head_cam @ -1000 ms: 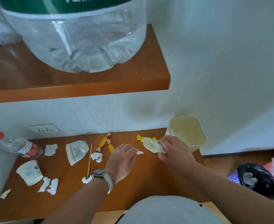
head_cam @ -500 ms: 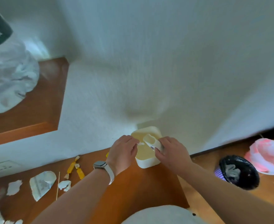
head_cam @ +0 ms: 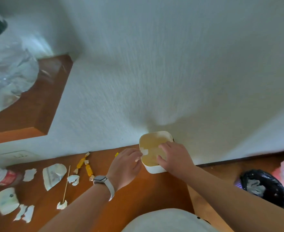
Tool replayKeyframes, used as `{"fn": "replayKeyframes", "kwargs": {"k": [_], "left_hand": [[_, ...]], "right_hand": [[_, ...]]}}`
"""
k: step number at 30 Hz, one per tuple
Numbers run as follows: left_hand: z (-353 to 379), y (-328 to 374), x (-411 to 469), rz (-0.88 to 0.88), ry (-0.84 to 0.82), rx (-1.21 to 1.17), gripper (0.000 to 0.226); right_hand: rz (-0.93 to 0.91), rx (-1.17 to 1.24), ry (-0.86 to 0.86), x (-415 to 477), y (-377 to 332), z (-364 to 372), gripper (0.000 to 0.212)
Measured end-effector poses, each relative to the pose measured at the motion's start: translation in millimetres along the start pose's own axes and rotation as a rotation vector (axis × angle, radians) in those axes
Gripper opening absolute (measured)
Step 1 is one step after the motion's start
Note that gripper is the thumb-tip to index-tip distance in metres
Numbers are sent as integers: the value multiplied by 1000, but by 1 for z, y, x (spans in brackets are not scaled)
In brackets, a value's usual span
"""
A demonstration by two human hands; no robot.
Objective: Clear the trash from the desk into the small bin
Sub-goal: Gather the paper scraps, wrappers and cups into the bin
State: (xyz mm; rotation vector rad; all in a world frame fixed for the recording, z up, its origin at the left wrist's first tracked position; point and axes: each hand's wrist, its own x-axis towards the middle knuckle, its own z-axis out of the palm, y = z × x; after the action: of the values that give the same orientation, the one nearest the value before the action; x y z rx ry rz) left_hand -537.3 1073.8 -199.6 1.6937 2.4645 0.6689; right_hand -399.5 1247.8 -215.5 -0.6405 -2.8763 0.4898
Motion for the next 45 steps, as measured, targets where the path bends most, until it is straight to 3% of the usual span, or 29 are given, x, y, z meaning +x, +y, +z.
{"fn": "replayKeyframes", "kwargs": {"k": [6,11,18,22,28,35,39,45], "left_hand": [[-18,-18,-40,-127,-128,52,37],[-22,-22,-55,-191,-207,0,44],[-21,-41,-72,-193,-124,37,37],[-16,-79,-116,-288,-129,100,32],[-14,-129,-188,-538,-111,180,29],[-13,-162,-245,-879,-181,139,47],[-10,-178,-256,-921,-195,123,51],[-5,-199,-262,-867,-135,71,37]], "right_hand": [[-145,26,24,3,-30,4,32],[-183,42,85,8,-60,14,24],[-274,-17,97,-9,-73,20,21],[-383,-51,-34,-21,-89,33,22],[-294,-19,-202,-25,-104,88,26],[-129,-84,-293,-23,-103,136,28],[-62,-114,-313,-17,-105,152,34],[2,-117,-304,-20,-114,172,13]]}}
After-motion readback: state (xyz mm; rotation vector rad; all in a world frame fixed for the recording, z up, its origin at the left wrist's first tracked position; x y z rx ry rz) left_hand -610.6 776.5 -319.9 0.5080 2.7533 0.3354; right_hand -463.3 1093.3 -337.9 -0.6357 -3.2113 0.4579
